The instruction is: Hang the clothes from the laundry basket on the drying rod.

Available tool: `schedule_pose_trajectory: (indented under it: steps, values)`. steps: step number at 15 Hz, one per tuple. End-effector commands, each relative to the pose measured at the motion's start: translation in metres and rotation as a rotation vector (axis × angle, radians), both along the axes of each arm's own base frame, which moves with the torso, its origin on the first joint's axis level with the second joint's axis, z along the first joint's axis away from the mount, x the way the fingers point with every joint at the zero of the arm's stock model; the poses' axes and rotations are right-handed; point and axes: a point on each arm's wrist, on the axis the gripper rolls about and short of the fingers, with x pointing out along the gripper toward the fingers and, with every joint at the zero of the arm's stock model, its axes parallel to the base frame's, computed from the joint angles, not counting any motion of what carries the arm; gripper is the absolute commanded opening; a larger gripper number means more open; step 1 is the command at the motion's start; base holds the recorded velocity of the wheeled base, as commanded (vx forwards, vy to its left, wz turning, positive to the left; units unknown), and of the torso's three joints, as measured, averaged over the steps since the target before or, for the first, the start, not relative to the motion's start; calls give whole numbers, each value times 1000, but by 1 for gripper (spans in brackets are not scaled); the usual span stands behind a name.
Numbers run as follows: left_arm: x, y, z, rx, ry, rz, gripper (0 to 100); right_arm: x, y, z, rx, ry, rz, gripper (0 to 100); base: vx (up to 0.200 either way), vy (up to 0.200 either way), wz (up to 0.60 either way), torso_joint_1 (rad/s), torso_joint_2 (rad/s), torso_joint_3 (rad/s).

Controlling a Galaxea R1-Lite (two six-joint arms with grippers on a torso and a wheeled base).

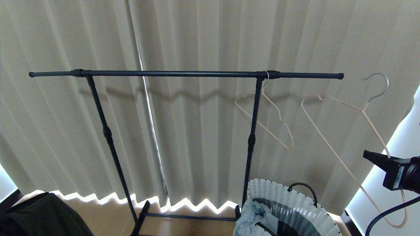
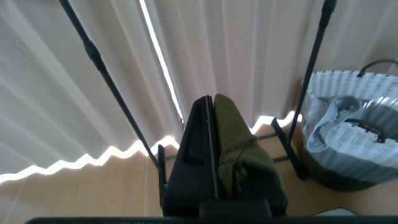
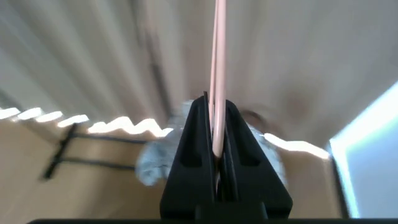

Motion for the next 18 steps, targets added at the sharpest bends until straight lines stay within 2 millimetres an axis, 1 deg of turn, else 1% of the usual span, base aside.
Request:
schedule_pose_trajectory:
  steps: [1, 2, 4, 9, 15, 18]
  values:
    - [0, 0, 1, 0, -2, 0, 0, -15, 2, 6, 18, -55, 54, 0, 0, 0, 0, 0, 0, 0]
    - [0, 0, 1, -2, -3, 1, 0, -26, 3, 3, 32, -63, 115, 0, 0, 0, 0, 0, 0, 0]
    - [0, 0, 2, -6, -9, 1, 0, -36, 6, -3, 39, -56, 184, 0, 0, 0, 0, 0, 0, 0]
    - [0, 0, 2, -4, -9, 2, 0, -33, 6, -6, 37, -36, 183, 0, 0, 200, 0, 1, 2, 2]
    - [-1, 0, 2, -3, -11, 2, 0, -31, 7, -8, -8, -32, 202, 0, 0, 200, 0, 4, 5, 5]
    - [0, 0, 3, -4, -14, 2, 0, -27, 7, -10, -9, -14, 198, 0, 0, 200, 0, 2, 2, -1]
